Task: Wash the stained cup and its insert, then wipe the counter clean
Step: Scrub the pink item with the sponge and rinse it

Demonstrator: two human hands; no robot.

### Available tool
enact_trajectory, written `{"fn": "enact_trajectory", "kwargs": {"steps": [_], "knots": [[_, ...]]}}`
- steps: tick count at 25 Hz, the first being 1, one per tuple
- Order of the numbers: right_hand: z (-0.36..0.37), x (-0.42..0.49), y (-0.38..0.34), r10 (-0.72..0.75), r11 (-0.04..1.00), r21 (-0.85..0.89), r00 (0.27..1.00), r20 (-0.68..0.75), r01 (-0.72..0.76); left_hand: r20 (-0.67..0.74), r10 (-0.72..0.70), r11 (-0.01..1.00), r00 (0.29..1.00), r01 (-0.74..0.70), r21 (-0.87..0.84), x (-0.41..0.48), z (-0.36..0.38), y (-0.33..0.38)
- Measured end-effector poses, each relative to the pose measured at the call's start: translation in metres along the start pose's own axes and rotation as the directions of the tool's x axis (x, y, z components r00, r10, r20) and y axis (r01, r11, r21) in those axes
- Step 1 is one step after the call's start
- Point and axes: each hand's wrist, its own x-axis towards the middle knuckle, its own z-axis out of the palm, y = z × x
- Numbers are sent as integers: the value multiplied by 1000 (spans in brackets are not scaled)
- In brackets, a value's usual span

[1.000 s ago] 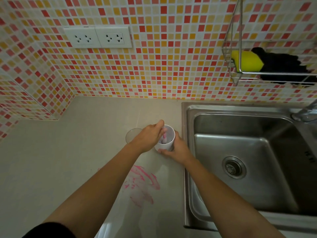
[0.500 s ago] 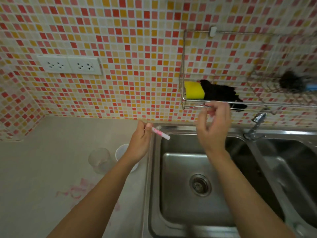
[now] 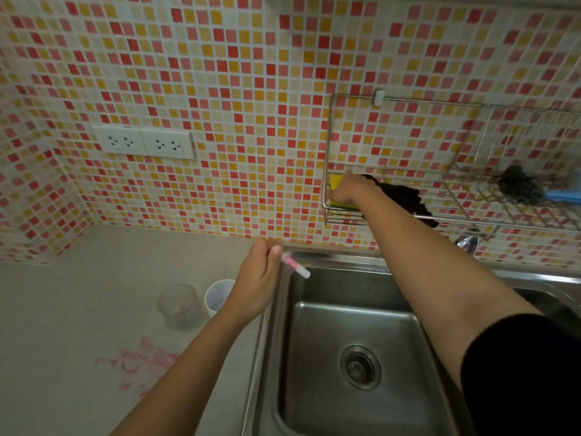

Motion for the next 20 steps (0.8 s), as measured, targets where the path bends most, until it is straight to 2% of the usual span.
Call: {"fn": "enact_trajectory", "kwargs": {"steps": [2,4,7,10,12,13,17,20], "knots": [[3,1,-5,-18,1000,23,1000,17,18,-22,-32,999,999,32,-33,-1,0,1],[6,-5,-6,-18,1000,-12,999,-28,18,-35,-138,980,990,132,-146,-1,6,5],[-5,-29,3,-68,996,32,955,-287,80,-30,-291,896,956,262,-358,1,19,16],[-17,-66,22,-175,911,190,762,-624,365,35,-396,773,917,354,-527,6,43,20],[-3,-97,40,-257,833,169,640,-724,526,60,-456,718,888,407,-564,10,67,24],[12,-113,46,-278,801,170,608,-744,574,32,-495,719,868,430,-547,12,74,26],[87,-163,98,-191,798,257,634,-749,545,-40,-587,713,809,493,-499,9,106,46],[121,-176,119,-186,842,209,631,-753,497,-14,-597,688,802,502,-524,3,124,58]]}}
